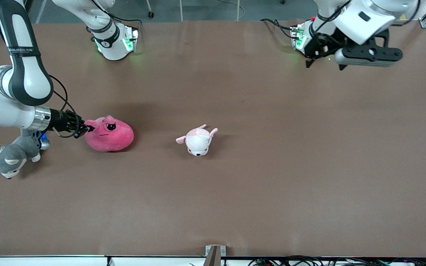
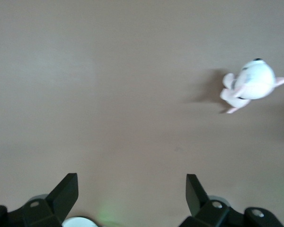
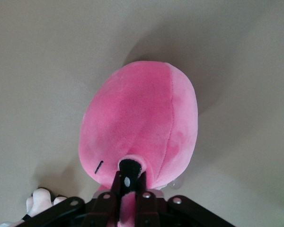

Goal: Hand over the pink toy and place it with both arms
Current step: 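Lower the pink toy beside the grey cat while the left gripper withdraws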

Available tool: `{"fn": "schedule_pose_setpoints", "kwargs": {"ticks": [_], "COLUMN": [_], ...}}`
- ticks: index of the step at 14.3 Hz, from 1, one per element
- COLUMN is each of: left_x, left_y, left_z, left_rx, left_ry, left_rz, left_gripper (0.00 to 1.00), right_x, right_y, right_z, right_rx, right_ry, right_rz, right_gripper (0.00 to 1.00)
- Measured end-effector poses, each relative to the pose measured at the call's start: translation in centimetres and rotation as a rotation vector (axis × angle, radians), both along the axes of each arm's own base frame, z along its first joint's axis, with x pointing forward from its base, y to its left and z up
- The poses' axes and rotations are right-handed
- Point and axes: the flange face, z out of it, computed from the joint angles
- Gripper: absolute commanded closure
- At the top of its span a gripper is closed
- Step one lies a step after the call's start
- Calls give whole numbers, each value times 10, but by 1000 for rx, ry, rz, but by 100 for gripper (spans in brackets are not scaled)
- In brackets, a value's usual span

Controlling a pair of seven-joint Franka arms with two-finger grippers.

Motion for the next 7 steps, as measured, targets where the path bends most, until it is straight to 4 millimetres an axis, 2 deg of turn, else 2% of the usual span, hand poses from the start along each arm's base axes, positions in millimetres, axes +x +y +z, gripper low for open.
{"fn": "schedule_pose_setpoints", "kwargs": {"ticks": [1,2,5,7], "left_x": [5,9,19,27], "left_y": [12,22,50,70], "left_z": [-2,-2,-3,-5], "left_rx": [22,38,52,66], "left_ry": [-8,-15,-21,-22], "left_rz": [-27,-44,-36,-35], "left_gripper": [0,0,0,0], "right_x": [0,0,3,12], "right_y": [1,1,1,0], "right_z": [-2,-3,0,14], "right_rx": [3,7,9,-19], "right_ry": [-2,-7,-31,-63], "right_rz": [15,33,62,101], "right_gripper": [16,0,0,0]}}
